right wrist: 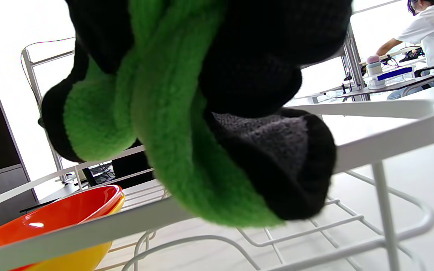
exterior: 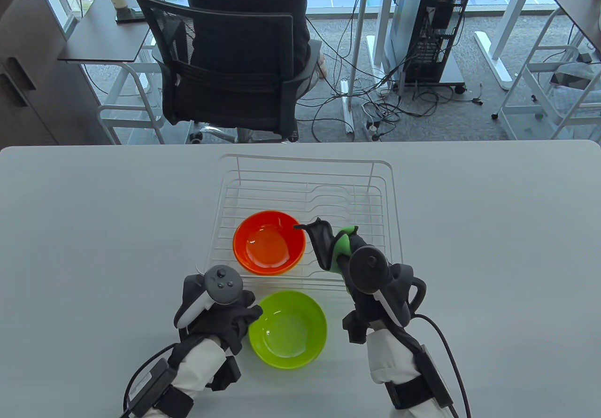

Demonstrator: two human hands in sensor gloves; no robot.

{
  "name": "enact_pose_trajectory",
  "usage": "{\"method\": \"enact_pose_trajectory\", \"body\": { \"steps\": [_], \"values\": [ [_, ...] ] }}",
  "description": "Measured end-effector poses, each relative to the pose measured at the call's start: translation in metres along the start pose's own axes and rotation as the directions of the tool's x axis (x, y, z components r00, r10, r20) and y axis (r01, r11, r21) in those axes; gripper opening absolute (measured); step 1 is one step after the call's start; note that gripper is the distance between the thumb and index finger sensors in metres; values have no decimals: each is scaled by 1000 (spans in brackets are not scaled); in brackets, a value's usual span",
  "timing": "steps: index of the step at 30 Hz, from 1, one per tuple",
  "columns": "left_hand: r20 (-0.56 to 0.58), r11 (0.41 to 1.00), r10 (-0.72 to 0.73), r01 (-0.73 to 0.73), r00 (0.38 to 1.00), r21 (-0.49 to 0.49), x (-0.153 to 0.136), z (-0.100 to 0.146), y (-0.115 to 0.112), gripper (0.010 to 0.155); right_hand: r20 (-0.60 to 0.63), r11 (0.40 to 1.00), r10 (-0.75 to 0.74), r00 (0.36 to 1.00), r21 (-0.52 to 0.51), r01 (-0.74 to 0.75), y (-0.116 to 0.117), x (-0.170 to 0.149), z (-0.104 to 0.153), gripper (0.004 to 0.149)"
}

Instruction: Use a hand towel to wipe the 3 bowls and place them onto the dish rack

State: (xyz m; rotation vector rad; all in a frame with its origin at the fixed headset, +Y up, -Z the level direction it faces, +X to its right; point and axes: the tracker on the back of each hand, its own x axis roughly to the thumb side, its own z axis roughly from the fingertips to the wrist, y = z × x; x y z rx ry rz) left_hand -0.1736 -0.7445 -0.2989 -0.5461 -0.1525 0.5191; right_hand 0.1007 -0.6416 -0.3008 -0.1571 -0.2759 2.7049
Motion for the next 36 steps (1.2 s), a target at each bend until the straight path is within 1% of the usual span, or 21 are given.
{"method": "enact_pose_trajectory", "body": {
  "steps": [2,7,10,13,15,17,21,25,27,30,33,36],
  "values": [
    [-3,1000,-3,3,1000,-10,1,-2,-3,60,-7,1000,-25,1000,8,25,0,-1,0,55],
    [2,1000,-17,17,1000,9,4,-6,-8,55,-21,997,-75,997,20,75,1,-3,-2,55],
    [16,999,13,-13,1000,30,4,-7,-10,51,-25,993,-113,993,33,114,2,-5,-3,56],
    [22,998,56,-57,998,24,3,-7,-8,49,-37,985,-162,986,53,164,3,-6,-4,57],
    [28,995,98,-99,995,11,3,-6,-6,48,-42,976,-201,979,75,204,3,-8,-5,58],
    [46,995,100,-100,994,5,6,-2,-1,48,-49,970,-220,974,94,224,2,-8,-6,58],
    [87,995,101,-101,991,-3,14,7,10,49,-37,967,-235,971,87,238,-3,-7,-5,59],
    [148,992,122,-125,981,12,25,20,23,48,1,950,-303,953,76,302,-16,1,-1,59],
    [178,990,123,-134,976,51,29,26,31,48,44,951,-307,951,53,305,-24,7,3,59],
    [212,977,122,-155,970,149,33,39,46,47,126,952,-304,944,4,306,-37,19,13,58],
    [239,944,143,-205,960,259,30,51,61,47,221,944,-317,922,-25,330,-49,35,27,58],
    [252,902,183,-264,950,342,23,59,70,48,317,933,-332,888,-27,359,-52,50,40,57]
  ]
}}
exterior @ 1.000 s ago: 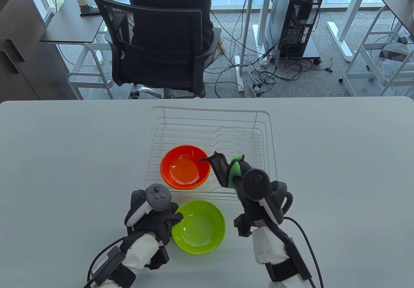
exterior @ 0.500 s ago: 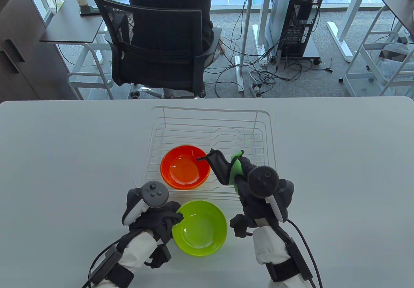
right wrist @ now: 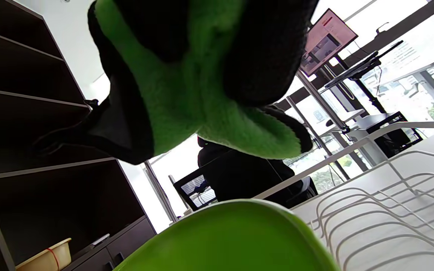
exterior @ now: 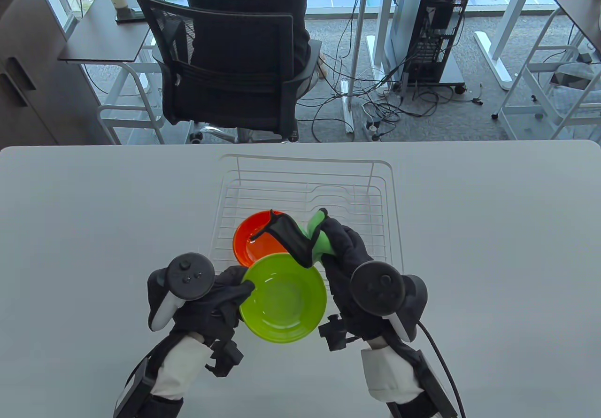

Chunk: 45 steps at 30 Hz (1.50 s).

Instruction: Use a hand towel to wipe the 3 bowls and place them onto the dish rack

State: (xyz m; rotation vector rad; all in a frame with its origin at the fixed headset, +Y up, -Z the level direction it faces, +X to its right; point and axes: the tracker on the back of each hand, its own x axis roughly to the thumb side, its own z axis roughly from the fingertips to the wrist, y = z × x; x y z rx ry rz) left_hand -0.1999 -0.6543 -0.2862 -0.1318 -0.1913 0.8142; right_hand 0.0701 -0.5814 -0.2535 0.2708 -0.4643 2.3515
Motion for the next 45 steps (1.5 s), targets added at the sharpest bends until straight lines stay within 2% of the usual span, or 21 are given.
{"method": "enact_pose_trajectory", "body": {
  "steps": [5,7,11,13,16,19,21,23,27,30,33,37,45],
  "values": [
    [-12,992,33,-31,999,118,-6,4,10,49,150,994,30,988,99,-46,23,22,11,56],
    [-11,988,25,-23,1000,154,-7,5,12,49,191,983,89,978,140,-117,36,26,14,55],
    [2,979,-3,3,1000,204,-4,9,15,49,270,940,257,928,154,-305,61,28,22,54],
    [19,970,-39,34,999,241,0,11,15,48,320,909,328,889,150,-389,72,30,25,53],
    [52,948,-128,106,990,301,10,15,12,47,440,794,463,769,180,-581,89,38,33,54],
    [88,928,-192,152,977,339,19,20,6,46,513,723,498,699,200,-662,103,44,42,56],
    [97,914,-250,201,963,353,24,23,5,46,523,714,511,682,185,-676,105,45,44,57],
    [123,916,-249,192,961,353,29,27,4,46,514,739,500,697,167,-653,104,44,44,56],
    [168,910,-279,204,946,362,43,33,-3,46,440,810,499,746,69,-583,97,39,39,52],
    [209,906,-327,243,922,346,53,37,-10,47,397,809,547,737,-25,-587,93,34,36,51],
    [227,881,-404,310,886,357,59,41,-17,47,347,781,605,717,-81,-620,90,29,32,51],
    [229,862,-430,322,873,391,61,42,-17,47,288,754,643,710,-74,-653,86,20,27,51],
    [198,803,-498,363,844,472,62,47,-9,47,302,746,612,730,84,-661,94,25,29,53]
  ]
}}
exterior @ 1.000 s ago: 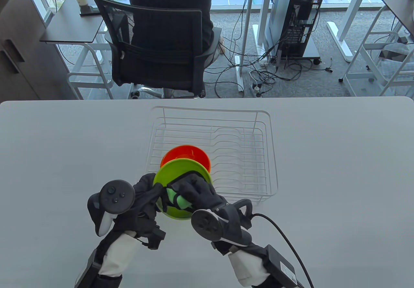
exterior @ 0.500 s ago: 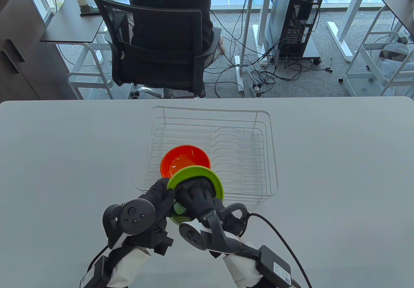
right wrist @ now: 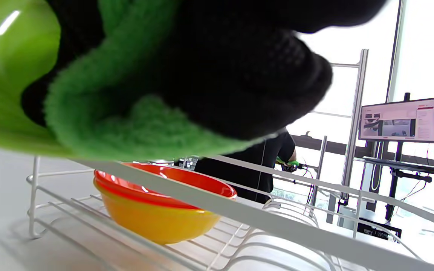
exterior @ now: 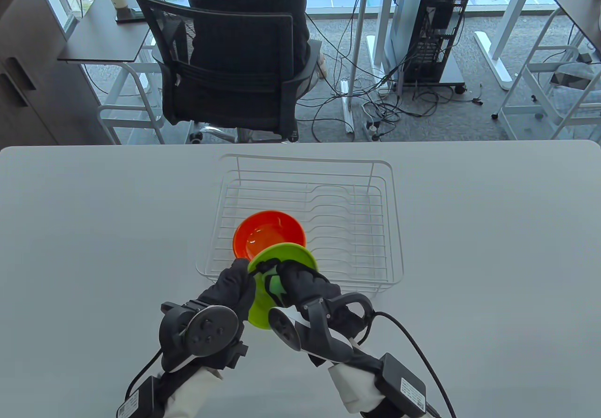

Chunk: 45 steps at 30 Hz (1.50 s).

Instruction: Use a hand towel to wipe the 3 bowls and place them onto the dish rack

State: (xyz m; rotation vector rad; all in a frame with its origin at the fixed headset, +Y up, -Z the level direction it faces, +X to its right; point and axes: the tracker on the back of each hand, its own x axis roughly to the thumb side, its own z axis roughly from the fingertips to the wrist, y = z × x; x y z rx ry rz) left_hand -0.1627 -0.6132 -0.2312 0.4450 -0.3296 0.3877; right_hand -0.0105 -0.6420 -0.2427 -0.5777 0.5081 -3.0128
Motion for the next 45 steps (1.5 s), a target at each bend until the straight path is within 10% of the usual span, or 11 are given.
{"method": "enact_pose_trajectory", "body": {
  "steps": [9,19,33,45],
  "values": [
    [31,999,-33,33,999,-1,6,3,-2,46,26,975,-223,974,-10,223,-7,13,5,54],
    [55,997,-61,63,997,-35,14,4,-6,47,-50,988,-57,997,-143,49,-5,-5,-1,53],
    [36,998,-61,61,998,3,9,3,0,47,-52,942,-256,965,208,261,2,1,-4,53],
    [39,997,-49,51,998,-55,17,4,-8,48,-152,925,-364,919,54,375,-3,-24,-9,53]
  ]
}}
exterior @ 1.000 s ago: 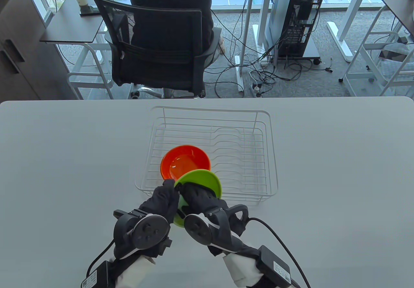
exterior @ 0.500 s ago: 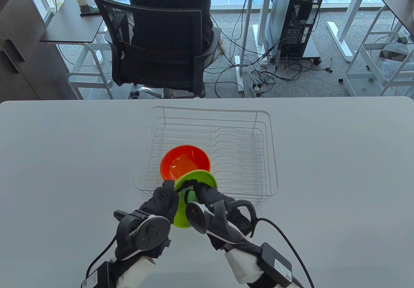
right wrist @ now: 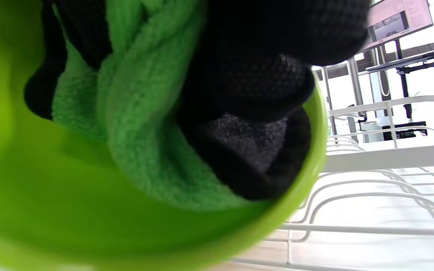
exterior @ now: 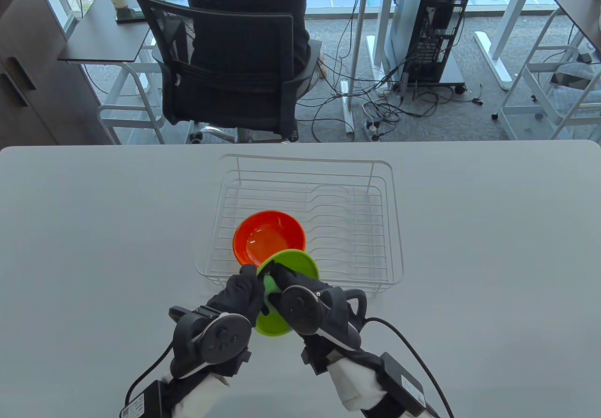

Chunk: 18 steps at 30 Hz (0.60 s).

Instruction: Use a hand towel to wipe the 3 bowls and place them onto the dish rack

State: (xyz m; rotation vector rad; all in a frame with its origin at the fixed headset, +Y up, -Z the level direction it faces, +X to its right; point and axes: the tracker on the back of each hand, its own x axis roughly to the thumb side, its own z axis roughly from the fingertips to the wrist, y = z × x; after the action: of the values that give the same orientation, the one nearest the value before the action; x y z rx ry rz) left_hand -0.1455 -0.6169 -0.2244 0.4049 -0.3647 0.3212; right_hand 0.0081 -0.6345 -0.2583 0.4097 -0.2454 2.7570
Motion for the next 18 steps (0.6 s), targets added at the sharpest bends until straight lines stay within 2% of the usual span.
{"method": "enact_pose_trajectory", "body": {
  "steps": [4,7,14,18],
  "values": [
    [-34,1000,4,-4,999,-17,0,-4,0,48,-80,999,-49,996,-4,49,-6,-19,-5,53],
    [-97,999,-27,24,995,-36,-3,-11,4,48,-152,988,-157,976,-14,157,-12,-35,-9,53],
    [-277,993,-115,102,954,-61,-23,-42,24,48,-311,920,-391,866,-99,380,-25,-90,-13,55],
    [-352,986,-165,147,921,-77,-36,-63,27,49,-366,870,-488,793,-136,473,-28,-115,-13,55]
  ]
}}
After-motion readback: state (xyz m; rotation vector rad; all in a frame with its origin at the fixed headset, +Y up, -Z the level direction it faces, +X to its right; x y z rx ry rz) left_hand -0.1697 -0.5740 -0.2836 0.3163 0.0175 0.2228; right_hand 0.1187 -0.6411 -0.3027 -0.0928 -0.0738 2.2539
